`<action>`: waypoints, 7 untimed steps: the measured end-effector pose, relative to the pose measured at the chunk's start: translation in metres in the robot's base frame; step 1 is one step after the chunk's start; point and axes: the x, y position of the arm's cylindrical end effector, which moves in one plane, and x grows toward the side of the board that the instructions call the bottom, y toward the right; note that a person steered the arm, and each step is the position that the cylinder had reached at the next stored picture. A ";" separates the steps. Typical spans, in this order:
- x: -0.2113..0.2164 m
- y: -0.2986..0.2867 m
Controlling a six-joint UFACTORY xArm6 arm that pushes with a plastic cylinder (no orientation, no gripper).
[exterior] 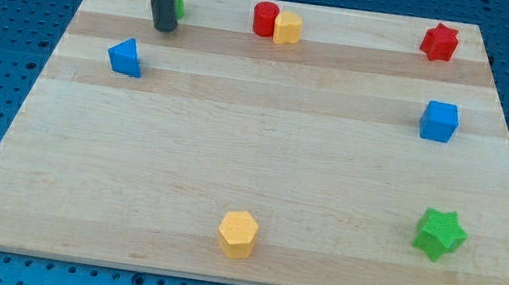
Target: Slide the green circle to the red circle
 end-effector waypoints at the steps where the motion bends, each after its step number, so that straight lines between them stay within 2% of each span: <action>1: 0.017 -0.003; 2: -0.049 -0.026; 4: -0.070 -0.028; 5: -0.095 0.004; 7: -0.082 0.053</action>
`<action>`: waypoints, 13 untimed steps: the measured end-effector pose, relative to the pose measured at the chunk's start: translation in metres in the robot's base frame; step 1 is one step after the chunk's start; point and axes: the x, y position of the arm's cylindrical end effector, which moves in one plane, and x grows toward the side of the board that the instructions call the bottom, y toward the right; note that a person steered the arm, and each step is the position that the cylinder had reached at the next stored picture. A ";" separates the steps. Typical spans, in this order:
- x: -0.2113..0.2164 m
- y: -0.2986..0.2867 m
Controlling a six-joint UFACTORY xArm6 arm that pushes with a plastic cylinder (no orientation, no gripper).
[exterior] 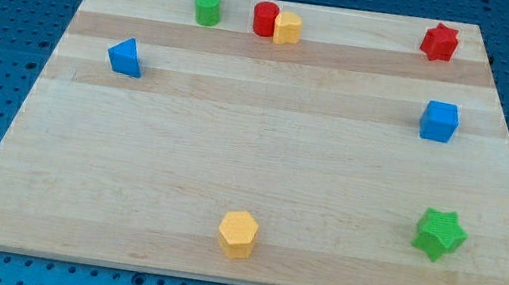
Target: Slide the green circle to the red circle
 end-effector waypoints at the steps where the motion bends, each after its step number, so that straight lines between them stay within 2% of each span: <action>1: 0.021 0.031; 2: 0.021 0.043; 3: 0.017 0.031; 4: 0.011 -0.024; 5: 0.018 -0.049; 6: 0.051 -0.041; 8: 0.029 0.006; 9: 0.036 0.023; 13: 0.055 0.009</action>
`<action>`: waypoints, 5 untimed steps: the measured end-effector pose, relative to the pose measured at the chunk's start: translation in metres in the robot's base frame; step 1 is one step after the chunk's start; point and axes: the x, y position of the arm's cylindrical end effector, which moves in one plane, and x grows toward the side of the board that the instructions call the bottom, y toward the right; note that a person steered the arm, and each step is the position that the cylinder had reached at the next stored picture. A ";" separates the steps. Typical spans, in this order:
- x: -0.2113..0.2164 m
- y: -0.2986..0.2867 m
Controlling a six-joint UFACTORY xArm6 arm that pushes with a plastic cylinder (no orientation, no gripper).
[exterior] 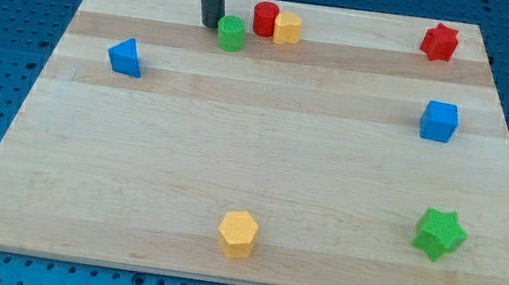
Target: Slide the green circle to the red circle
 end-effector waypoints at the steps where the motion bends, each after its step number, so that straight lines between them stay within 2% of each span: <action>1: 0.019 -0.004; 2: 0.035 0.004; 5: 0.036 0.037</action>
